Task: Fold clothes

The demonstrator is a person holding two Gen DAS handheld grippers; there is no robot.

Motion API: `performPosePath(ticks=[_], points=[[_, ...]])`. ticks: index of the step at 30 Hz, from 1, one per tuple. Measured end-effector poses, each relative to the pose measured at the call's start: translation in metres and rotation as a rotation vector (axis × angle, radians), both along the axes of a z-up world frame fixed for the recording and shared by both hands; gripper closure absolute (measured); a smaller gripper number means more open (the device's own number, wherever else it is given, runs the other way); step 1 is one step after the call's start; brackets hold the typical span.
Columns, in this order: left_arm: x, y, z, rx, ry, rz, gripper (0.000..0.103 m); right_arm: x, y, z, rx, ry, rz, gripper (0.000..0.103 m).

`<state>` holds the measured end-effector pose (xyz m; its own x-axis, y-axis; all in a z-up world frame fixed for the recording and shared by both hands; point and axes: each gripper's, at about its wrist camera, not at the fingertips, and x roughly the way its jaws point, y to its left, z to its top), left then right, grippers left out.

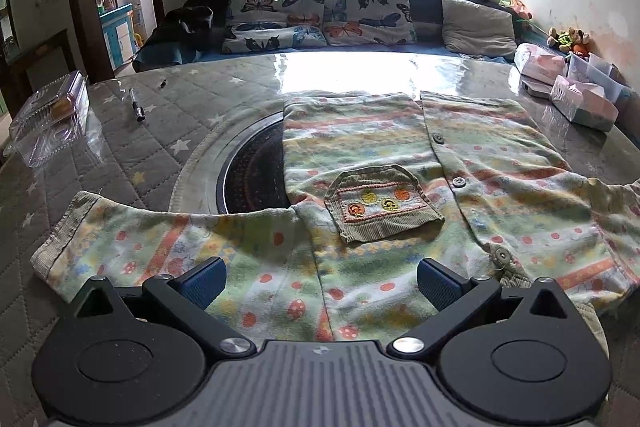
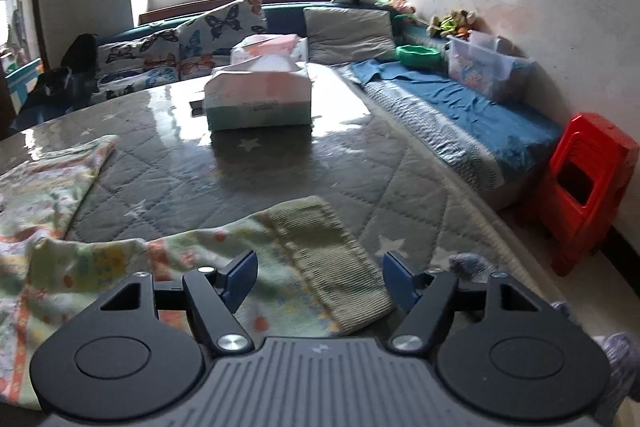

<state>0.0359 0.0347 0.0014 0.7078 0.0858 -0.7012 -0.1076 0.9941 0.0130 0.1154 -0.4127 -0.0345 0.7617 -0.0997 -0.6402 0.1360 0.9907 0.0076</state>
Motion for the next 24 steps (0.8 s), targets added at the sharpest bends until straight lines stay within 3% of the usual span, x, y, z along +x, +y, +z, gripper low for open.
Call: performPosePath(ticks=[6,13,16,24], points=[[0.001,-0.001,-0.003,-0.001,0.010,0.001,0.000,-0.001,0.000,-0.005,0.011,0.018,0.021,0.034],[0.001,-0.005,-0.005,-0.003,0.017,-0.004,0.000,-0.007,-0.002,-0.001,0.070,0.008,0.033,0.074],[0.000,-0.006,-0.004,-0.003,0.014,-0.003,0.000,-0.010,0.000,0.002,0.109,0.003,0.041,0.086],[-0.002,-0.011,-0.002,-0.007,0.008,-0.022,0.000,-0.022,0.024,0.035,0.235,-0.068,0.133,0.090]])
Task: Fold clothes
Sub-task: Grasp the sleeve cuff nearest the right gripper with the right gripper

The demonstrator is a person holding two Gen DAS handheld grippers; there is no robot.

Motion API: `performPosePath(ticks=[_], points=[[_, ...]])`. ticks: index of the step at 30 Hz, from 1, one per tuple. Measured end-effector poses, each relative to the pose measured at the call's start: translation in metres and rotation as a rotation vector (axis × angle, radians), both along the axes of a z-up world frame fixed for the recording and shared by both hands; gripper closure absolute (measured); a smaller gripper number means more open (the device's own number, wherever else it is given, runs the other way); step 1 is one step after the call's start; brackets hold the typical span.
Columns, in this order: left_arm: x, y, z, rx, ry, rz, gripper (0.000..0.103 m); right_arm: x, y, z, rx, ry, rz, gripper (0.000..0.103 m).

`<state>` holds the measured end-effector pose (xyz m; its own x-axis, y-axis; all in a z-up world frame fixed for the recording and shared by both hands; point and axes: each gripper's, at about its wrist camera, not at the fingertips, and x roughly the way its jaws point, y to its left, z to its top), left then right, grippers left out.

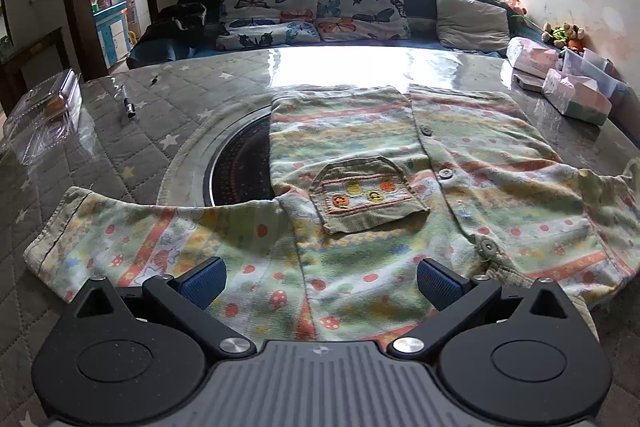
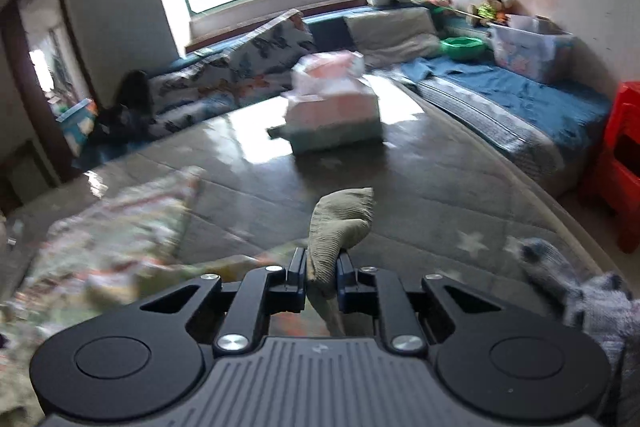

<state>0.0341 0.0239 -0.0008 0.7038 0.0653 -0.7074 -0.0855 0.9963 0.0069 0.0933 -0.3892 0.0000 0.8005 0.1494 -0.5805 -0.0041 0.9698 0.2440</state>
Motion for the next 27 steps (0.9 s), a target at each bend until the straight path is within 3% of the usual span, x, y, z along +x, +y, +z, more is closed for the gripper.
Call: performPosePath(ticks=[8,14,27], points=[[-0.001,-0.008,-0.004,-0.014,0.003,-0.036,0.000,0.004,0.038,0.058,0.087,-0.102,0.136,0.091],[-0.006,-0.006,-0.007,-0.030,0.004,-0.053,0.000,0.014,0.097,0.085,0.105,-0.134,0.304,0.091],[-0.022,0.039,-0.004,-0.082,-0.031,0.064,0.000,0.019,0.254,0.065,-0.011,-0.059,0.674,0.091]])
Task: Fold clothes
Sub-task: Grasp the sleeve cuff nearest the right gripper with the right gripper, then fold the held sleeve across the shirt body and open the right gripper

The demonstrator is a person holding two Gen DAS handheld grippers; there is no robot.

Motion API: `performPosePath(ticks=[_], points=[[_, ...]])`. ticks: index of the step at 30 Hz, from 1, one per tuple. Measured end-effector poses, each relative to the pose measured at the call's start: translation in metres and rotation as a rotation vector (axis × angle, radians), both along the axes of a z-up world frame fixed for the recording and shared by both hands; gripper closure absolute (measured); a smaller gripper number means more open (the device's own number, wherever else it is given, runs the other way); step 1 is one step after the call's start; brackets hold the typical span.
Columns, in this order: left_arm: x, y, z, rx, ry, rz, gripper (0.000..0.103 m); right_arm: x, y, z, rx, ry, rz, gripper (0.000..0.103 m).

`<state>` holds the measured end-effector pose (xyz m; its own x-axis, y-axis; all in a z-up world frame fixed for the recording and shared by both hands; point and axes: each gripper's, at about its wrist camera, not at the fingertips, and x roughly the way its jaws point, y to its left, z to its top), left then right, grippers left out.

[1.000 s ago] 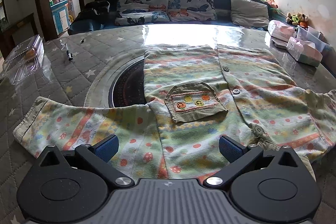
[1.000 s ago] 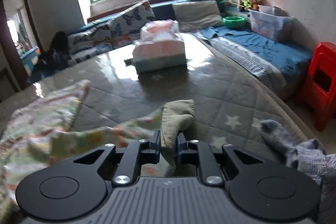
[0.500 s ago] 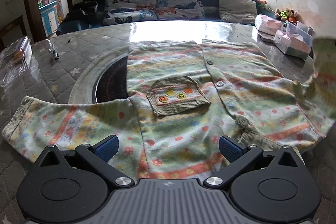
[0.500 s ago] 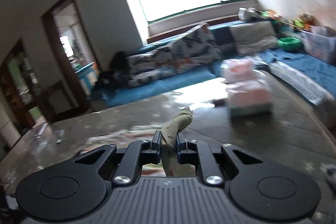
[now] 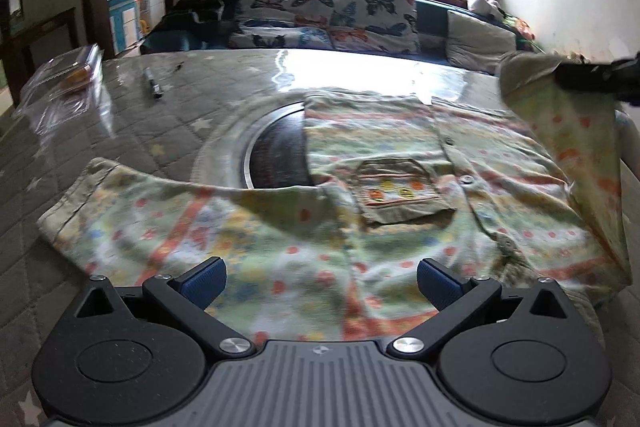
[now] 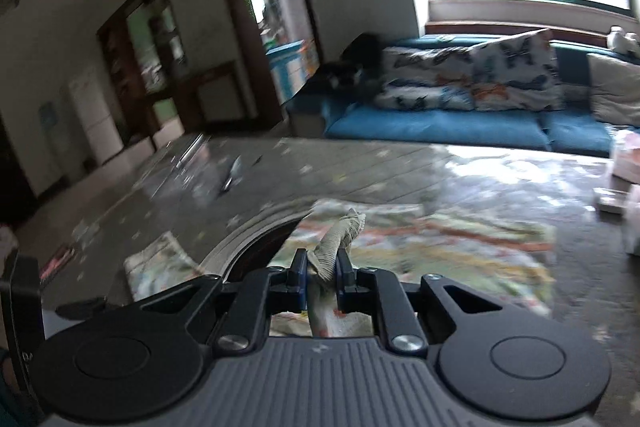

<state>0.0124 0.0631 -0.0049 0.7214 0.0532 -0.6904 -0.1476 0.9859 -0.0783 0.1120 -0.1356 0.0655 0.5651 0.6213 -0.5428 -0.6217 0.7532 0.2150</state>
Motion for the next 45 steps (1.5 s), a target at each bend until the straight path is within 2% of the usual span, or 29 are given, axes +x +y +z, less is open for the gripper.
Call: performPosePath(ticks=[3,6,11,15,20,24,27,34,39,42,45], points=[[-0.001,0.007,-0.002,-0.012,0.003,0.023,0.000,-0.007,0.020,-0.011,-0.032,0.019,0.048,0.091],[-0.001,0.010,-0.002,-0.018,0.005,0.034,0.000,-0.011,0.031,-0.018,-0.044,0.041,0.082,0.080],[0.001,0.009,0.000,-0.016,-0.001,0.030,0.000,-0.015,0.023,-0.016,-0.054,0.021,0.100,0.079],[0.003,0.005,0.003,-0.015,-0.009,0.019,0.000,-0.017,0.000,-0.022,-0.126,0.011,0.070,0.079],[0.010,-0.007,0.004,-0.011,-0.011,-0.012,0.000,-0.026,-0.041,-0.055,-0.198,0.090,-0.002,0.079],[0.018,-0.022,0.002,-0.002,-0.003,-0.046,0.000,-0.032,-0.069,-0.078,-0.217,0.143,-0.074,0.079],[0.026,-0.031,0.000,0.011,0.004,-0.066,0.000,-0.031,-0.083,-0.083,-0.216,0.155,-0.104,0.079],[0.041,-0.044,-0.004,0.025,0.017,-0.085,0.000,-0.007,-0.082,-0.067,-0.194,0.079,-0.131,0.072],[0.051,-0.049,-0.012,0.038,0.041,-0.084,0.000,0.020,-0.079,-0.083,-0.198,0.097,-0.173,0.072],[0.054,-0.049,-0.018,0.052,0.057,-0.083,0.000,0.022,-0.082,-0.087,-0.188,0.109,-0.177,0.071],[0.055,-0.048,-0.021,0.056,0.055,-0.086,0.000,0.014,-0.078,-0.081,-0.197,0.086,-0.163,0.064]])
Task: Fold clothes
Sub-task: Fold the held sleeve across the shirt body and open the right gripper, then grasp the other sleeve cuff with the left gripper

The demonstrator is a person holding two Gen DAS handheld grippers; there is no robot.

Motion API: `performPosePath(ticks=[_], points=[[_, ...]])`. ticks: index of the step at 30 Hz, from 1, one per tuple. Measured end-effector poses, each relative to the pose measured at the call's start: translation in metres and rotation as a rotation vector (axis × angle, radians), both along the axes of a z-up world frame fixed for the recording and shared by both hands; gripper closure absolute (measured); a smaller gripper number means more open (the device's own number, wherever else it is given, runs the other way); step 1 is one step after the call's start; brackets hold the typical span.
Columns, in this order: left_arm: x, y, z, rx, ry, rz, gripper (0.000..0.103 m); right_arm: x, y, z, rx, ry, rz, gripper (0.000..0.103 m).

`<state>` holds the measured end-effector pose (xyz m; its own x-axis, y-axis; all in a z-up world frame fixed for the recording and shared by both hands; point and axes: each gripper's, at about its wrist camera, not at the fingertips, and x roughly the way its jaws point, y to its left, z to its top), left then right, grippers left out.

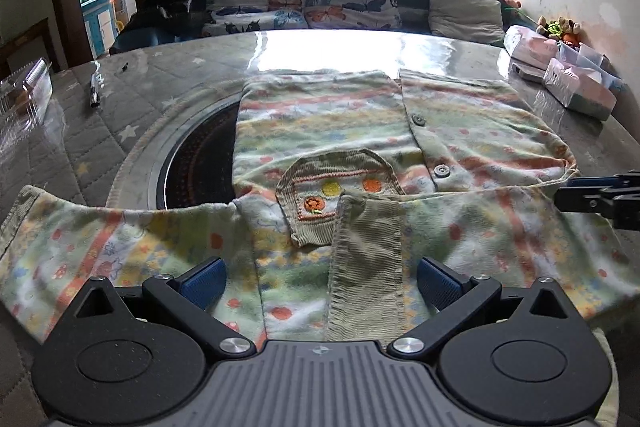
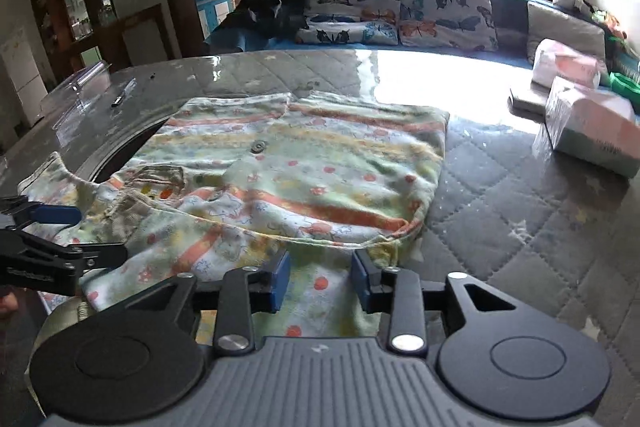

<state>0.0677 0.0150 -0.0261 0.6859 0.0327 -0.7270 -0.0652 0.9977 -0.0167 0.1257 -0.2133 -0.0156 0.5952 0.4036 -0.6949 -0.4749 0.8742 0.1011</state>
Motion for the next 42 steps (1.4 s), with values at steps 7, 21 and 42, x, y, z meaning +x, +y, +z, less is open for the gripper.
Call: performPosePath(ticks=[7,21,42], points=[[-0.012,0.020,0.006,-0.026,-0.017,0.059,0.000,-0.027,0.015,-0.002,-0.013,-0.003,0.082,0.049],[-0.054,0.132,0.023,0.013,-0.122,0.426,0.002,-0.042,0.024,0.003,-0.046,-0.046,0.101,0.048],[-0.062,0.216,0.011,0.023,-0.115,0.647,0.053,-0.040,0.027,0.000,-0.042,-0.030,0.101,0.048]])
